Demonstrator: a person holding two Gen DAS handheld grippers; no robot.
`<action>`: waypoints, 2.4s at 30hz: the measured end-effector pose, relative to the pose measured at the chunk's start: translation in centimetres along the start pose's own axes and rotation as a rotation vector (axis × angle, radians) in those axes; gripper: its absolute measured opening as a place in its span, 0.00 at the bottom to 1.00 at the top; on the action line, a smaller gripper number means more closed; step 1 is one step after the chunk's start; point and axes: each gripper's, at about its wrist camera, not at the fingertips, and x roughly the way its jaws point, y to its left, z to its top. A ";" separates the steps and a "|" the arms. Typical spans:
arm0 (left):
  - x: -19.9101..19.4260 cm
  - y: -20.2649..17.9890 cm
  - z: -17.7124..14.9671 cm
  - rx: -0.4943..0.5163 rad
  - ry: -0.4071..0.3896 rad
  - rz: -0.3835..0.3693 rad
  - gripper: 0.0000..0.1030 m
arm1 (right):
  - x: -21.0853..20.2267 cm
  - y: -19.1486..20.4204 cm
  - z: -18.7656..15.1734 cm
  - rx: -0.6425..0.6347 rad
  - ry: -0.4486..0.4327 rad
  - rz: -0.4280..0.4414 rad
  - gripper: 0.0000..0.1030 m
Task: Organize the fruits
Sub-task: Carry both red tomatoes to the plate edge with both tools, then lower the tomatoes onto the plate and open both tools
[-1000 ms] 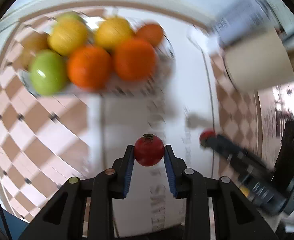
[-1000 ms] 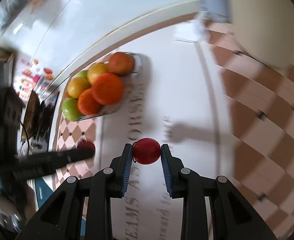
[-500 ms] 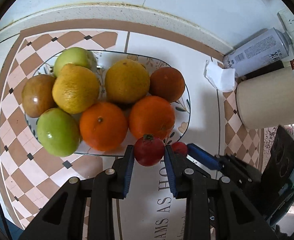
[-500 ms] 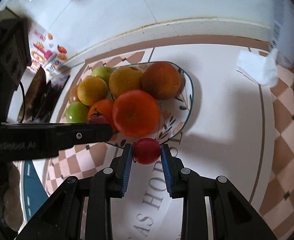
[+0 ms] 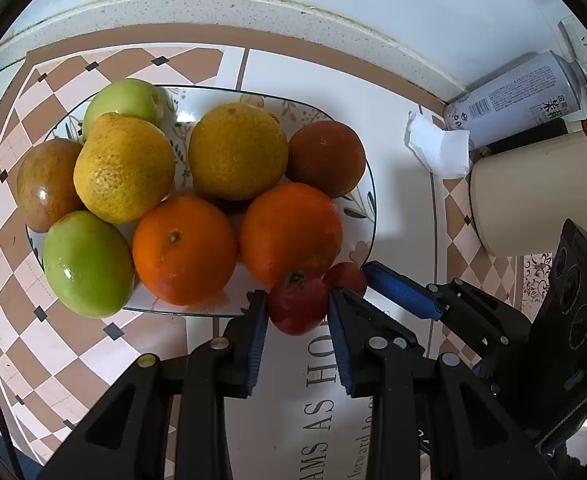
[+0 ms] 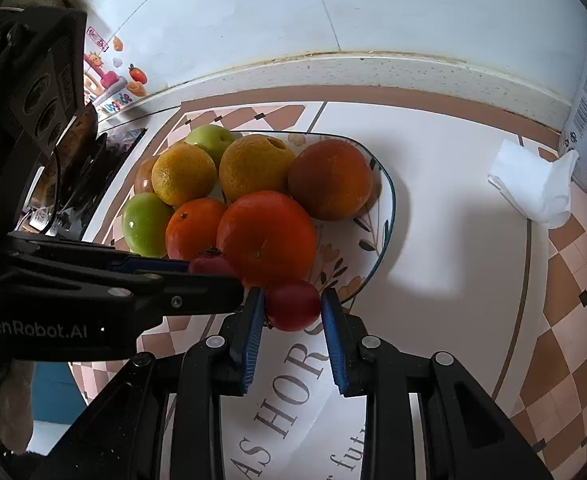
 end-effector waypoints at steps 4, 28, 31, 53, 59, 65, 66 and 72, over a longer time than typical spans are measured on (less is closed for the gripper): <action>0.2 -0.1 -0.3 0.012 0.002 0.012 0.27 | 0.0 0.2 0.0 -0.016 0.003 -0.007 0.31; 0.7 2.2 -0.6 -0.054 -0.025 0.034 0.27 | -1.5 0.5 0.3 -0.040 -0.017 -0.044 0.34; 0.7 2.1 -0.7 -0.059 -0.036 0.034 0.27 | -2.0 0.4 0.3 -0.035 -0.027 -0.042 0.37; 0.0 4.5 -1.9 -0.248 -0.116 -0.062 0.28 | -4.2 -0.8 -1.0 0.009 -0.049 -0.044 0.37; -0.5 4.6 -1.8 -0.249 -0.126 -0.066 0.28 | -4.4 -0.5 -1.0 0.025 -0.062 -0.037 0.37; -1.2 4.2 -1.8 -0.224 -0.152 -0.039 0.28 | -4.7 0.3 -1.0 0.023 -0.070 -0.044 0.37; -1.6 4.1 -1.9 -0.218 -0.163 -0.032 0.28 | -4.8 0.4 -1.1 0.023 -0.070 -0.046 0.38; -4.3 3.0 -2.6 -0.119 -0.241 0.153 0.32 | -5.1 1.1 -1.6 0.038 -0.058 -0.105 0.74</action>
